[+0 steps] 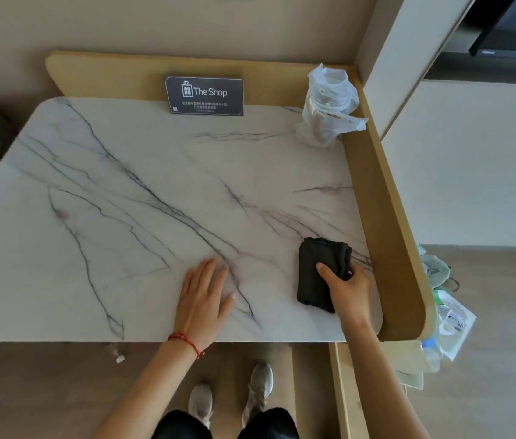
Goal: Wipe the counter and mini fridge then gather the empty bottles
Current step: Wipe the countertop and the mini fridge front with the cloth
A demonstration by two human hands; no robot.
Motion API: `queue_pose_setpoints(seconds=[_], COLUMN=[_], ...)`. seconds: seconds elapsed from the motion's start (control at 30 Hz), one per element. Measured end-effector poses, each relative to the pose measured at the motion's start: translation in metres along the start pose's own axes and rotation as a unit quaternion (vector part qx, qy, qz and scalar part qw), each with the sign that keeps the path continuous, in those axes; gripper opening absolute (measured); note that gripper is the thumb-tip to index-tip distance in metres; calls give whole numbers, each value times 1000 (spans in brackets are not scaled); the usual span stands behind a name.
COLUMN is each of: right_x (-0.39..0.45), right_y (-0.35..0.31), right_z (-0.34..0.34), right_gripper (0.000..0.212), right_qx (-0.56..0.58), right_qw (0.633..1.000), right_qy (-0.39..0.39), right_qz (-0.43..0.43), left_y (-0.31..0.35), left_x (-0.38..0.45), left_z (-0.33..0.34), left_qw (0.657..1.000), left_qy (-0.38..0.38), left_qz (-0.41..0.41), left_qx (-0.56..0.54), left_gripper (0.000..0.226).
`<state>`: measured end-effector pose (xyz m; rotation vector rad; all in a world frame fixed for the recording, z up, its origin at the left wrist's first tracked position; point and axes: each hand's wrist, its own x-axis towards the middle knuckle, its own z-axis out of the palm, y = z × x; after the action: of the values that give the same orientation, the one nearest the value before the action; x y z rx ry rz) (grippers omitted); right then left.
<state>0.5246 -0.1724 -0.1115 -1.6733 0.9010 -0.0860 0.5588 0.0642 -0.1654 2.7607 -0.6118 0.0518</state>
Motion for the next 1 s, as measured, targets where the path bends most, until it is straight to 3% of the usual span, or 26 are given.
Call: queue_pose_setpoints(seconds=[0.4,0.67,1.0], right_x=[-127,-215,-207], right_y=[33,70,145], right_z=[44,86,108], right_gripper=[30,28,30], right_qx=[108,112,104], right_qw=[993,991,993], right_qy=[15,10,33], right_qz=[-42,-66,-38], left_y=[-61,-108,-130], left_x=[-93,-163,-183], left_z=[-30,-54,-4], left_qw=[999,996,998], left_qy=[-6,-25,-19], left_qz=[35,77,32], left_qx=[-1,-29,-49], left_gripper=[50,48,54])
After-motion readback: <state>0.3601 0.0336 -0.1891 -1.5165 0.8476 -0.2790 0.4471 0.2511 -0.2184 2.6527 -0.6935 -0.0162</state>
